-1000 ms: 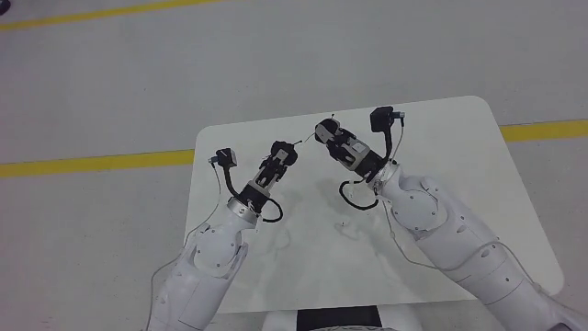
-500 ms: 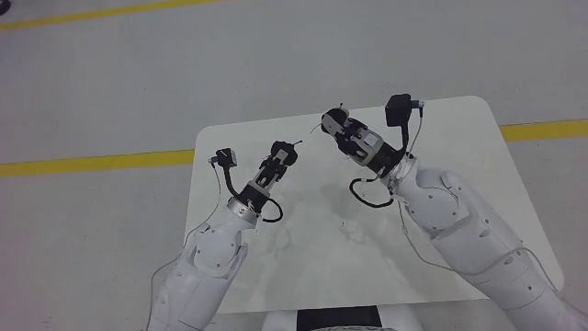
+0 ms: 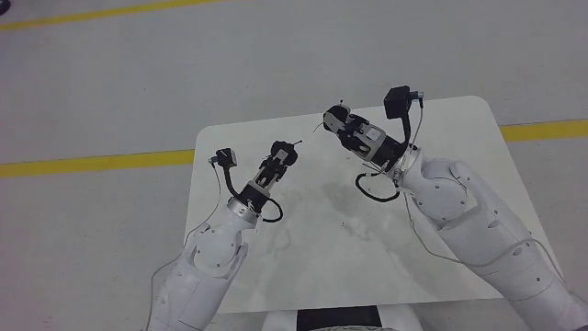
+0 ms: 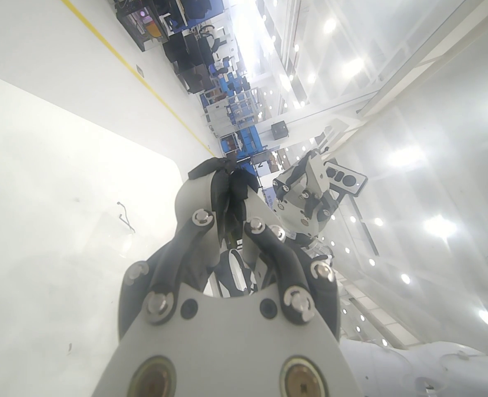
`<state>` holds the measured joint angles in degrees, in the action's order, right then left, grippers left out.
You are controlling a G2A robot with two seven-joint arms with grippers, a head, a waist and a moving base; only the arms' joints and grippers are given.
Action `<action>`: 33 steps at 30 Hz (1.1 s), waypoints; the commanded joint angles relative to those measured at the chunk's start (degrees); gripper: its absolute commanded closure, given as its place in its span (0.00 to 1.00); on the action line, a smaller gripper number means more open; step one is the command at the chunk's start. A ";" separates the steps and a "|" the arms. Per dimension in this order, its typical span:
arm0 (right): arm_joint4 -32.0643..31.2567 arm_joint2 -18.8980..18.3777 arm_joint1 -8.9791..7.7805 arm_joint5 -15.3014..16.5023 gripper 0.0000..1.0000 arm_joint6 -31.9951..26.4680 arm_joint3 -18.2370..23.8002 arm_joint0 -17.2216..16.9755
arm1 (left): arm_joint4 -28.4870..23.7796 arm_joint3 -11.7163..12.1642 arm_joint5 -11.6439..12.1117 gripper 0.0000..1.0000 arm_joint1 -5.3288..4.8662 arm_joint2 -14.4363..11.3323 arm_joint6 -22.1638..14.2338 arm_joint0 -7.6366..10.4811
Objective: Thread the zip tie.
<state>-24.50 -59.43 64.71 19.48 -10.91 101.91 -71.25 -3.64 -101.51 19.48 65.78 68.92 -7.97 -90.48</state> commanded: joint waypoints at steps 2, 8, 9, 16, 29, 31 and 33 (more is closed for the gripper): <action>0.00 0.00 0.00 0.00 1.00 0.00 0.00 0.00 | 0.00 0.00 0.00 1.00 0.00 0.00 0.00 0.00; 0.00 0.00 0.00 0.00 1.00 0.00 0.00 0.00 | 0.00 0.00 0.00 1.00 0.00 0.00 0.00 0.00; 0.00 0.00 0.00 0.00 1.00 0.00 0.00 0.00 | 0.00 0.00 0.00 1.00 0.00 0.00 0.00 0.00; 0.00 0.00 0.00 0.00 1.00 0.00 0.00 0.00 | 0.00 0.00 0.00 1.00 0.00 0.00 0.00 0.00; -5.83 2.41 -0.20 0.00 1.00 0.52 -2.31 3.16 | 0.00 0.00 0.00 1.00 0.00 0.00 0.00 0.00; -5.87 4.01 -0.29 0.00 1.00 0.79 -3.04 4.43 | 0.00 0.00 0.00 1.00 0.00 0.00 0.00 0.00; -5.50 5.98 -0.40 0.00 1.00 1.70 -3.72 5.80 | 0.00 0.00 0.00 1.00 0.00 0.00 0.00 0.00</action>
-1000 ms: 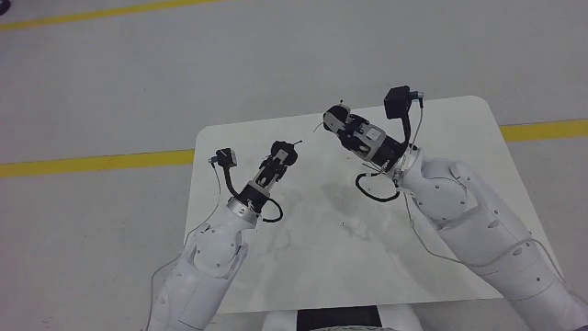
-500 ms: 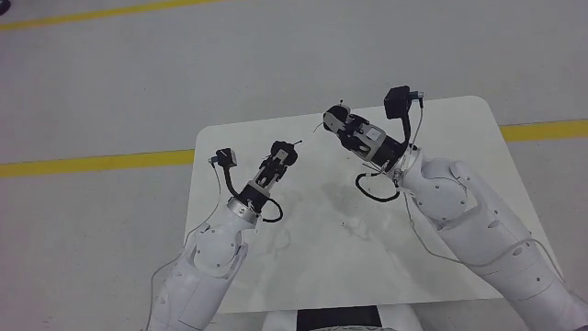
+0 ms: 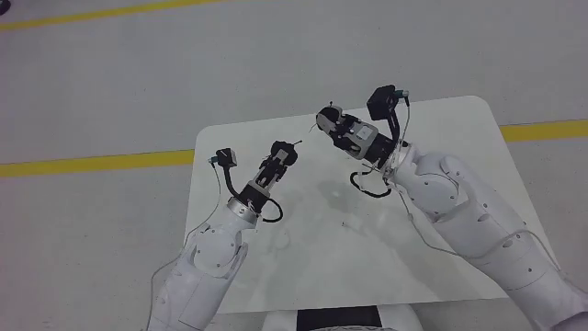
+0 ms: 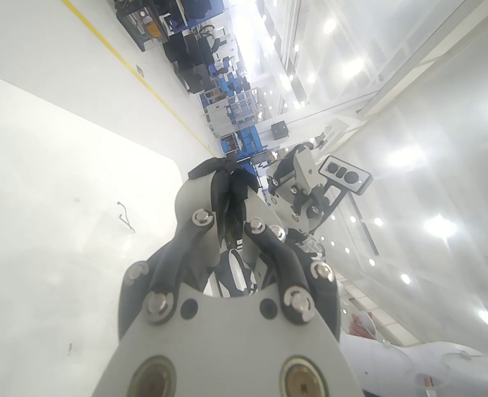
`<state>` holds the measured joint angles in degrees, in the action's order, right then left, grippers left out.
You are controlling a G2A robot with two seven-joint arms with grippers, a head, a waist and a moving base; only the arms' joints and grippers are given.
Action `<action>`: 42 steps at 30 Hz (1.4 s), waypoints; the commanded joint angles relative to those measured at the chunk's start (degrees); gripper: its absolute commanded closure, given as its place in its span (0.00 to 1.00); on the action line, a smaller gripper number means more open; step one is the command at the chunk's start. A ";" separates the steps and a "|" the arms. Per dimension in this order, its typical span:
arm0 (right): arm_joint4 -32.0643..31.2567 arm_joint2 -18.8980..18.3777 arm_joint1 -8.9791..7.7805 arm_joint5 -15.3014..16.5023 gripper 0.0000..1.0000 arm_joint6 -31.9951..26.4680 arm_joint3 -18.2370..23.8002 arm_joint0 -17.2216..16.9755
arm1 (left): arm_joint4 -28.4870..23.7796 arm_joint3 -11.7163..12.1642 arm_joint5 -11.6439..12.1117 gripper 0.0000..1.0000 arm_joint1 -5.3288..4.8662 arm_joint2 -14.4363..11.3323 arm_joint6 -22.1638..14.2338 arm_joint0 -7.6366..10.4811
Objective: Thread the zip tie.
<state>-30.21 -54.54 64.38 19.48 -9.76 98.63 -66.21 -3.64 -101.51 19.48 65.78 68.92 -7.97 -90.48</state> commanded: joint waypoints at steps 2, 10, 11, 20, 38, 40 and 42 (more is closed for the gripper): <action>0.06 2.96 -0.23 0.00 1.00 1.19 -0.95 2.03 | 0.00 0.00 0.00 1.00 0.00 0.00 0.00 0.00; 0.67 8.04 -1.71 0.00 1.00 4.27 -4.70 4.98 | 0.00 0.00 0.00 1.00 0.00 0.00 0.00 0.00; 1.02 8.29 -1.90 0.00 1.00 4.63 -4.77 5.03 | 0.00 0.00 0.00 1.00 0.00 0.00 0.00 0.00; 1.52 8.52 -2.07 0.00 1.00 5.21 -4.56 5.03 | 0.00 0.00 0.00 1.00 0.00 0.00 0.00 0.00; -0.61 6.94 -1.87 -1.50 1.00 7.05 -2.82 2.80 | 0.00 0.00 0.00 1.00 0.00 0.00 0.00 0.00; -0.97 6.30 -1.88 -1.60 1.00 6.98 -2.28 2.16 | 0.00 0.00 0.00 1.00 0.00 0.00 0.00 0.00; -1.11 5.61 -1.89 -1.54 1.00 6.60 -1.72 1.47 | 0.00 0.00 0.00 1.00 0.00 0.00 0.00 0.00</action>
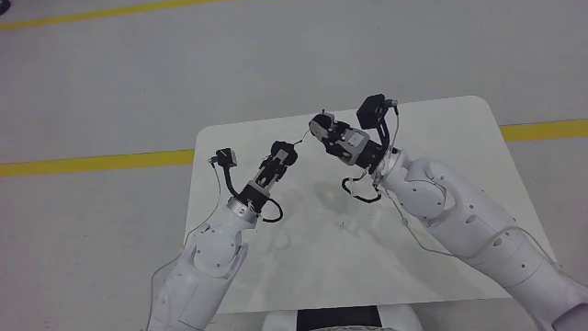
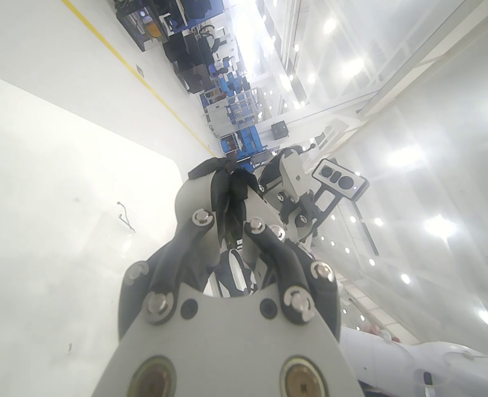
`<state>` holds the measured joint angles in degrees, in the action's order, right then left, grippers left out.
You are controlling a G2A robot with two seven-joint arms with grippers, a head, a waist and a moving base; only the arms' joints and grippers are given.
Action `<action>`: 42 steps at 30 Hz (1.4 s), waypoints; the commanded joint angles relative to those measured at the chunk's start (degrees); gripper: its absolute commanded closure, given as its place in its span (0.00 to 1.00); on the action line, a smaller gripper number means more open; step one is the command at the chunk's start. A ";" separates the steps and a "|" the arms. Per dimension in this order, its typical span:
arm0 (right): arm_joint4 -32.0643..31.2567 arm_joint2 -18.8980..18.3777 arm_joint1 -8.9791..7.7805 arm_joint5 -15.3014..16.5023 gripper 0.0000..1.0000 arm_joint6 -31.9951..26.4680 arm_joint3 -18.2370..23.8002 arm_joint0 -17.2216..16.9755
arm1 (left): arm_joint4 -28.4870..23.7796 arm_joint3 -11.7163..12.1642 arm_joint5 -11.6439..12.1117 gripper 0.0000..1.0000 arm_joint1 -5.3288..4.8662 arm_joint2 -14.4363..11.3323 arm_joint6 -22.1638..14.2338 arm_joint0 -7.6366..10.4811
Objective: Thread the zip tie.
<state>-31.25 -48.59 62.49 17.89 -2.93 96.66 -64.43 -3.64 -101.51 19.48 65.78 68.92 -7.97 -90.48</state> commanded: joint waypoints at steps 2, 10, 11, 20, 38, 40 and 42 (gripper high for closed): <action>-0.11 -0.84 0.03 0.24 1.00 -0.75 0.57 -0.86 | 0.00 0.00 0.00 1.00 0.00 0.00 0.00 0.00; -0.11 -1.49 0.62 0.81 1.00 -1.99 0.18 -1.46 | 0.00 0.00 0.00 1.00 0.00 0.00 0.00 0.00; -0.12 -1.54 0.71 0.84 1.00 -2.04 0.12 -1.48 | 0.00 0.00 0.00 1.00 0.00 0.00 0.00 0.00; -0.86 -1.70 1.63 0.44 1.00 -2.26 -0.44 -1.42 | 0.00 0.00 0.00 1.00 0.00 0.00 0.00 0.00; -2.41 -2.34 3.13 0.03 1.00 -3.01 -1.50 -1.87 | 0.00 0.00 0.00 1.00 0.00 0.00 0.00 0.00; -2.58 -2.45 3.29 0.05 1.00 -2.97 -1.61 -1.96 | 0.00 0.00 0.00 1.00 0.00 0.00 0.00 0.00; -2.65 -2.56 3.43 0.04 1.00 -2.92 -1.67 -2.05 | 0.00 0.00 0.00 1.00 0.00 0.00 0.00 0.00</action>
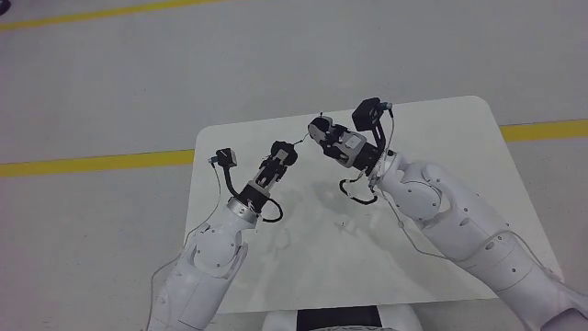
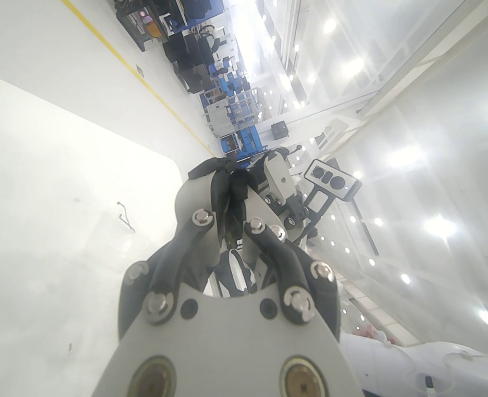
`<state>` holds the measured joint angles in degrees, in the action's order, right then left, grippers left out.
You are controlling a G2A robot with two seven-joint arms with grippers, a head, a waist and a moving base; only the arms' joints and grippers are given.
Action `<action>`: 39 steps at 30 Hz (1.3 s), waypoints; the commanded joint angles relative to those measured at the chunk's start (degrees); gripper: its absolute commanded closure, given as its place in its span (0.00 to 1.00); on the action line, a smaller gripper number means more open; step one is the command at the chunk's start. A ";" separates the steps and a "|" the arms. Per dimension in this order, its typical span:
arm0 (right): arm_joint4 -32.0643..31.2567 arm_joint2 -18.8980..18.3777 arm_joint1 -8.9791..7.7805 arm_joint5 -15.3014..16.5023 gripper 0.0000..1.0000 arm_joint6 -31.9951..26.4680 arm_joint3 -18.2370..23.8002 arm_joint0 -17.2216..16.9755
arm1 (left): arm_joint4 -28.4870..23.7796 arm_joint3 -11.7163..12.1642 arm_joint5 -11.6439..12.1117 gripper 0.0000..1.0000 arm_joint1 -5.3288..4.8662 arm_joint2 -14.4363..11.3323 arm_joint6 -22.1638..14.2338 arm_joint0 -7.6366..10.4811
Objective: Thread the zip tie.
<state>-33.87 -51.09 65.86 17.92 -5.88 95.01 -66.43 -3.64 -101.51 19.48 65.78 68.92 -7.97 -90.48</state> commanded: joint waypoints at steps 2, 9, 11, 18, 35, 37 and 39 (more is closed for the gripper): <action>-0.20 -0.20 0.22 0.06 1.00 0.06 -0.09 -0.11 | 0.00 0.00 0.00 1.00 0.00 0.00 0.00 0.00; -0.42 -0.67 0.69 0.62 1.00 -0.06 -0.27 -0.24 | 0.00 0.00 0.00 1.00 0.00 0.00 0.00 0.00; -0.45 -0.79 0.80 0.79 1.00 -0.14 -0.33 -0.26 | 0.00 0.00 0.00 1.00 0.00 0.00 0.00 0.00; -0.83 -1.27 1.23 1.03 1.00 -0.37 -0.47 -0.45 | 0.00 0.00 0.00 1.00 0.00 0.00 0.00 0.00; -2.32 -2.12 2.10 1.46 1.00 -0.90 -0.64 -1.44 | 0.00 0.00 0.00 1.00 0.00 0.00 0.00 0.00; -2.78 -2.24 2.19 1.46 1.00 -0.79 -0.66 -1.61 | 0.00 0.00 0.00 1.00 0.00 0.00 0.00 0.00; -3.50 -2.34 2.27 1.49 1.00 -0.45 -0.73 -1.81 | 0.00 0.00 0.00 1.00 0.00 0.00 0.00 0.00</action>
<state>-37.00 -53.38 68.09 19.39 -6.53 94.33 -68.13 -3.64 -101.51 19.48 65.78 68.92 -7.97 -90.48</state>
